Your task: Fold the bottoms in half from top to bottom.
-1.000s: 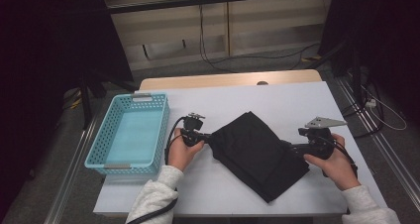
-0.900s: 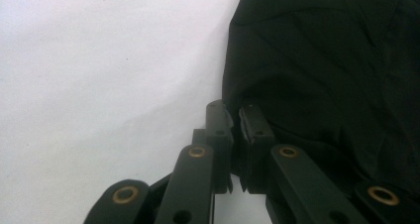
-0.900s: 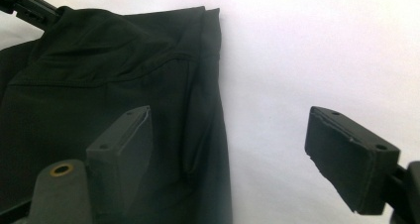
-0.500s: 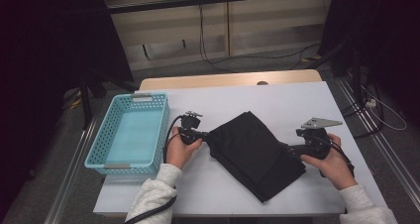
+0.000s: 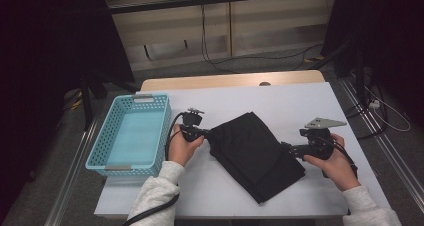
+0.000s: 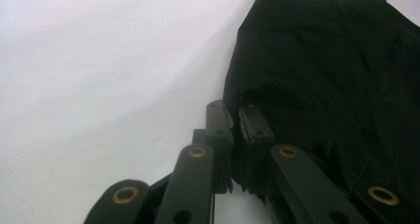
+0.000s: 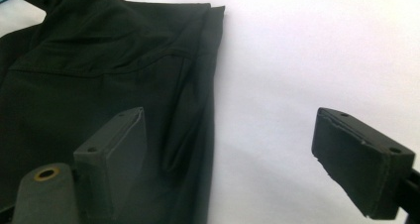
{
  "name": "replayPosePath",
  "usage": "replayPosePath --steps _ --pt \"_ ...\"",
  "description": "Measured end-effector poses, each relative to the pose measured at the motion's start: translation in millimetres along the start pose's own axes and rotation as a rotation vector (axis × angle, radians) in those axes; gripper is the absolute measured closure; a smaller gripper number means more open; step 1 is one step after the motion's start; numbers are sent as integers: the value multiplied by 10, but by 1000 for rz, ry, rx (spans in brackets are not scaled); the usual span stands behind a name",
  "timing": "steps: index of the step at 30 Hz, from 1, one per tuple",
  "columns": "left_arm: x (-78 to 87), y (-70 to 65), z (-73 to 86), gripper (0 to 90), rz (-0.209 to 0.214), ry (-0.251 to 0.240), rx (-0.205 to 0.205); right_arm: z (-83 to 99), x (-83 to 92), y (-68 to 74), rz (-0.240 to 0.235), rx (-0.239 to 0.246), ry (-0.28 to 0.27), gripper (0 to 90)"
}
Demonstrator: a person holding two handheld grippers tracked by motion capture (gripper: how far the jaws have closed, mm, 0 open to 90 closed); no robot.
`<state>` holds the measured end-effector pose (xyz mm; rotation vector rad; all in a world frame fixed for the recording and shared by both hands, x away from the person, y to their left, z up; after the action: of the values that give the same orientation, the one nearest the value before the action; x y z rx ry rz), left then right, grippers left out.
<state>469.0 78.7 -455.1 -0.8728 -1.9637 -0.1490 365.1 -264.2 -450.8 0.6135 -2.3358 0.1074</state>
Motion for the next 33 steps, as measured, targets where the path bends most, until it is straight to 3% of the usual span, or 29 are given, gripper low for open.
replayPosePath --steps 26,33 --pt "-11 144 -138 848 -48 11 38 -21 8 9 8 8 -4 134" --pt "-4 263 -185 848 -76 15 54 -21 -10 26 8 18 3 141"
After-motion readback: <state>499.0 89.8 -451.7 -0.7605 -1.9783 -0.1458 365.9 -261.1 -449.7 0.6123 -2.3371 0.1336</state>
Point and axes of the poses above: each handheld gripper's, and its own axes: x roughly backward along the jaws, z roughly out of its underside, y roughly to its left, the point moved 3 cm from there along -x, roughly forward along the jaws, and after that the axes turned 5 degrees about y, right-handed, at the moved point
